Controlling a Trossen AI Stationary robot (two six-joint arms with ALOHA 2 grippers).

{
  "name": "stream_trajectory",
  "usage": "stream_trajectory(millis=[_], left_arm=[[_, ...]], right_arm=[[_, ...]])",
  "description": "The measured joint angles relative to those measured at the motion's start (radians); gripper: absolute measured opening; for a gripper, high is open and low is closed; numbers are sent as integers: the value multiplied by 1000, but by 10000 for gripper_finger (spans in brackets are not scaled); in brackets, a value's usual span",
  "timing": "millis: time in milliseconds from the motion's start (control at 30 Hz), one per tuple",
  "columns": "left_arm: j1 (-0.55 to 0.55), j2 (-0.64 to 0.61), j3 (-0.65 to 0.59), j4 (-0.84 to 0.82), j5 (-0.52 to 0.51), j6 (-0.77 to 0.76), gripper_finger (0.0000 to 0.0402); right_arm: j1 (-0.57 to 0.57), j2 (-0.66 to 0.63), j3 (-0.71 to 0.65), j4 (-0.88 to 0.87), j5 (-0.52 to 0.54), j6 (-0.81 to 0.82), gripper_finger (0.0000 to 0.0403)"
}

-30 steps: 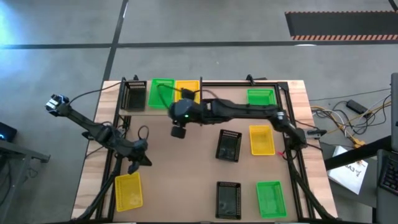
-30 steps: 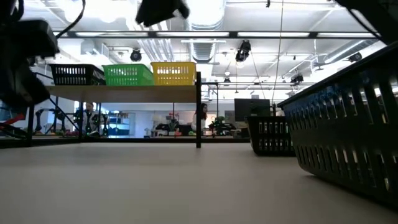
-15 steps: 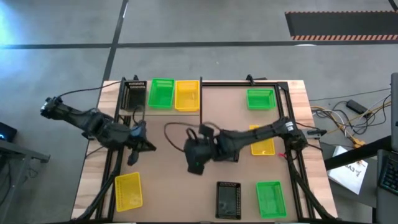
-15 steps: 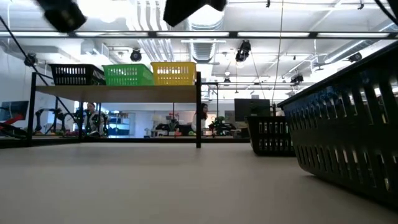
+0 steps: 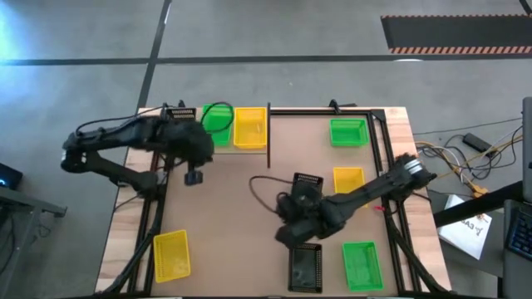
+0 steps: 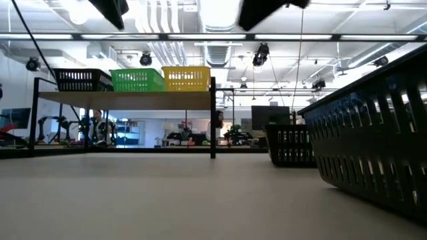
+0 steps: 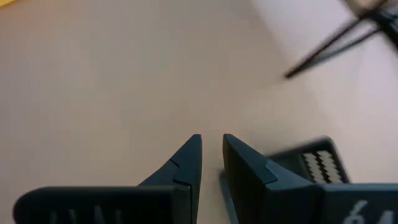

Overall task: Stack baskets on shelf by color
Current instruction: Put the middle left green bin on the shelf

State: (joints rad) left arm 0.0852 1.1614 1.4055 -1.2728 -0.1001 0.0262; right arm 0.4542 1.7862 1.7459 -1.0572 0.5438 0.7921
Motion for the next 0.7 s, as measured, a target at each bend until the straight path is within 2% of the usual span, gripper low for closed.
stream_trajectory(millis=[133, 400, 533, 700], left_arm=[[115, 41, 23, -18, 67, 125, 55], [291, 77, 36, -18, 69, 297, 168], [372, 113, -1, -2, 85, 357, 181], [414, 171, -21, 11, 115, 374, 167]], right_arm=[[3, -120, -148, 29, 6, 27, 58], [-4, -291, -362, 226, 45, 27, 59], [-5, -319, -408, 273, 63, 22, 59], [-7, -324, -435, 286, 62, 20, 59]])
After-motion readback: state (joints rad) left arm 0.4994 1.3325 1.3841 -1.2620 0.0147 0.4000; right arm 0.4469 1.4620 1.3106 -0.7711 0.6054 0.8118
